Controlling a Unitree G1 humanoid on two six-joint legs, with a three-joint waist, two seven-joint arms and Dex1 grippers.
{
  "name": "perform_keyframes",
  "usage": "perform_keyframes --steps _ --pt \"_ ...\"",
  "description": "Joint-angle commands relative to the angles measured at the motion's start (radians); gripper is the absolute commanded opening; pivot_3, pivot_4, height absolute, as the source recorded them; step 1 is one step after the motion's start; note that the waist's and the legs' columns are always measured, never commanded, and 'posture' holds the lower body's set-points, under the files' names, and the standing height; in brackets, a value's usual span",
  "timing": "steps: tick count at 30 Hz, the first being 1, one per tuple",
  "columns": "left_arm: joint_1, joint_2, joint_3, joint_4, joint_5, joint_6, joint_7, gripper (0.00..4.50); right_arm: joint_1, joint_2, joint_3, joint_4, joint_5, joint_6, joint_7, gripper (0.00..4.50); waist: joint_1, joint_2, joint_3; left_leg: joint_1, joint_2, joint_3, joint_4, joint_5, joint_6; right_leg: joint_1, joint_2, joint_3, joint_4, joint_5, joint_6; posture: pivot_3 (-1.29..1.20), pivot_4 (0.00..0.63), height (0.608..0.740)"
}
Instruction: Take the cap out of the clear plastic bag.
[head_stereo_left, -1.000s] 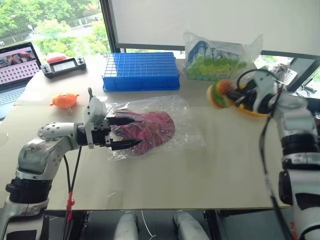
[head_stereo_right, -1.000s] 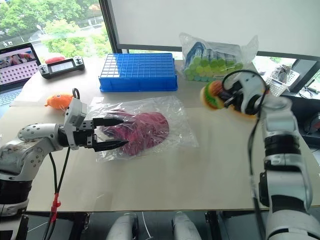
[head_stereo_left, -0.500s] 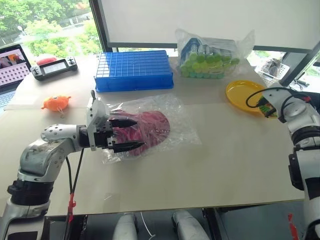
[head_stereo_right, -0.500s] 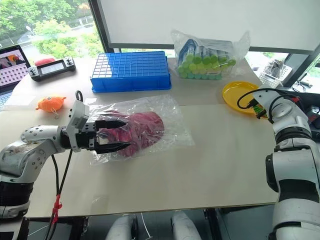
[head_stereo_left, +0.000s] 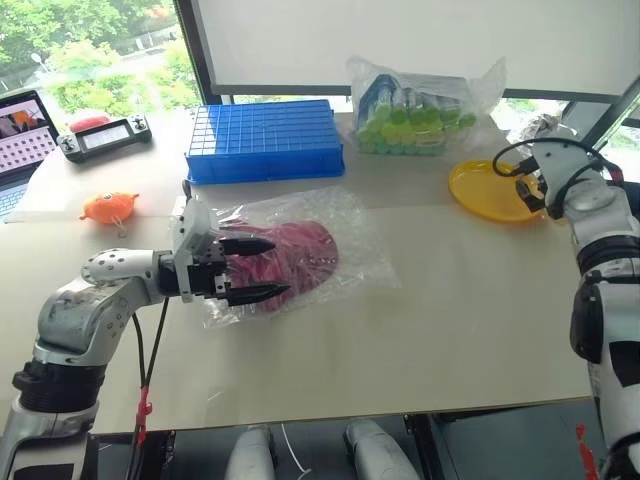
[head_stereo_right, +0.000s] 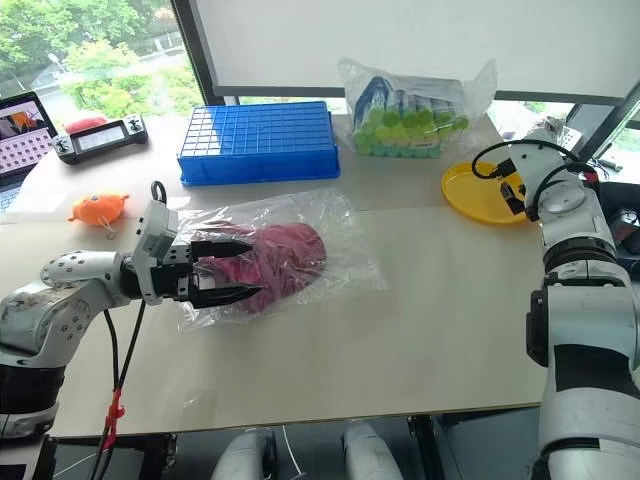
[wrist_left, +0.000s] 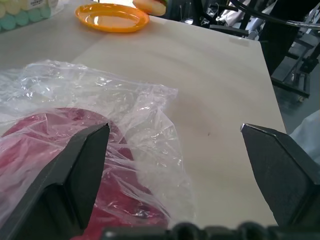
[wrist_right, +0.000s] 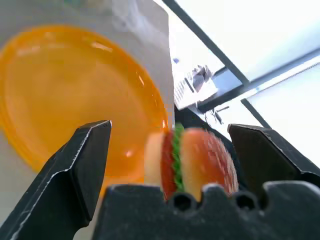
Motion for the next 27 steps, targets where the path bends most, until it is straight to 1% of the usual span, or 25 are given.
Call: perform_keyframes --steps 1,3,8,12,14,16,17,18,20,21,23,24,26,27 --pt "-0.014 0.003 0.014 -0.022 -0.005 -0.006 -0.003 4.50 -0.021 -0.008 -0.039 -0.028 0.031 -0.034 0.026 4.47 0.000 0.000 0.000 0.000 0.000 0.000 0.000 0.000 0.000 0.000 0.000 0.000 0.000 0.000 0.000 0.00 0.150 0.713" --pt "-0.015 0.004 0.012 -0.021 -0.003 -0.008 -0.005 4.50 -0.024 -0.012 -0.043 -0.032 0.032 -0.043 0.038 4.47 0.001 0.001 0.000 0.000 0.000 0.000 0.000 0.000 0.000 0.000 0.000 0.000 0.000 0.000 0.000 0.00 0.150 0.713" --pt "-0.020 0.002 0.009 -0.020 -0.001 -0.012 -0.007 4.50 -0.051 -0.019 -0.121 -0.059 0.122 -0.074 0.144 4.47 0.001 0.001 0.001 0.000 0.000 0.000 0.000 0.000 0.000 0.000 0.000 0.000 0.000 0.000 0.000 0.00 0.150 0.713" --pt "-0.023 -0.003 0.006 -0.015 0.002 -0.015 -0.004 4.50 -0.025 0.004 -0.193 -0.122 0.245 -0.075 0.384 4.47 -0.001 0.001 0.001 0.000 0.000 0.000 0.000 0.000 0.000 0.000 0.000 0.000 0.000 0.000 0.000 0.00 0.150 0.713" --pt "-0.026 -0.007 0.004 -0.009 0.006 -0.018 -0.002 4.50 0.017 0.027 -0.260 -0.221 0.374 -0.002 0.572 4.47 -0.002 0.002 0.001 0.000 0.000 0.000 0.000 0.000 0.000 0.000 0.000 0.000 0.001 0.000 0.000 0.00 0.150 0.713" --pt "-0.027 -0.014 0.006 -0.006 0.006 -0.019 0.004 4.50 0.147 0.059 -0.299 -0.506 0.550 0.197 0.748 4.47 0.001 0.002 0.001 0.002 0.000 0.000 0.000 0.000 0.000 0.003 0.000 0.000 0.001 0.000 0.000 0.00 0.150 0.713" --pt "-0.026 -0.018 0.009 -0.006 0.006 -0.018 0.013 4.50 0.247 0.072 -0.311 -0.721 0.669 0.348 0.787 4.47 0.004 0.002 0.001 0.003 0.000 -0.002 -0.001 0.000 0.000 0.005 0.000 -0.002 0.000 0.000 0.000 0.00 0.150 0.713" --pt "-0.022 -0.022 0.016 -0.008 0.004 -0.014 0.024 4.50 0.407 0.067 -0.320 -1.030 0.873 0.537 0.804 4.47 0.005 0.002 0.001 0.004 0.000 -0.004 0.001 0.000 0.000 0.007 0.000 -0.005 0.000 0.000 0.000 0.00 0.150 0.713" --pt "-0.012 -0.025 0.027 -0.009 0.003 -0.010 0.040 4.50 0.630 0.046 -0.327 -1.421 1.142 0.758 0.800 4.47 0.007 0.002 0.001 0.004 0.000 -0.005 0.001 0.000 0.000 0.008 0.000 -0.005 0.001 0.000 0.001 0.00 0.150 0.713" --pt "-0.007 -0.026 0.031 -0.009 0.003 -0.009 0.044 4.50 0.717 0.035 -0.327 -1.548 1.226 0.811 0.792 4.47 0.011 0.003 0.002 0.004 0.000 -0.006 0.001 0.000 0.000 0.008 0.000 -0.006 0.000 0.000 0.001 0.00 0.150 0.713" --pt "-0.002 -0.028 0.035 -0.008 0.003 -0.008 0.051 4.50 0.824 0.035 -0.338 -1.700 1.321 0.881 0.754 4.47 0.048 0.004 0.002 0.001 -0.002 -0.009 0.000 0.001 -0.001 0.008 0.000 -0.006 0.000 -0.001 0.001 0.00 0.150 0.713" --pt "-0.003 -0.035 0.037 -0.008 -0.002 -0.005 0.059 4.50 0.899 0.043 -0.337 -1.797 1.376 0.906 0.693 4.47 0.052 0.005 0.003 0.000 -0.002 -0.014 0.000 0.001 -0.001 0.009 0.000 -0.009 0.003 -0.007 0.000 0.00 0.150 0.713" --pt "-0.003 -0.040 0.030 -0.014 -0.004 -0.006 0.060 4.50 1.006 0.048 -0.327 -1.942 1.430 0.953 0.582 4.47 0.056 0.005 0.003 -0.003 -0.003 -0.015 0.003 0.000 -0.001 0.007 0.000 -0.009 0.006 -0.008 -0.001 0.00 0.150 0.713" --pt "-0.003 -0.040 0.023 -0.017 -0.005 -0.006 0.058 4.50 1.041 0.045 -0.316 -1.996 1.430 0.963 0.538 4.47 0.056 0.005 0.003 -0.002 -0.003 -0.017 0.005 0.000 -0.001 0.008 0.000 -0.011 0.006 -0.011 0.005 0.00 0.150 0.713"
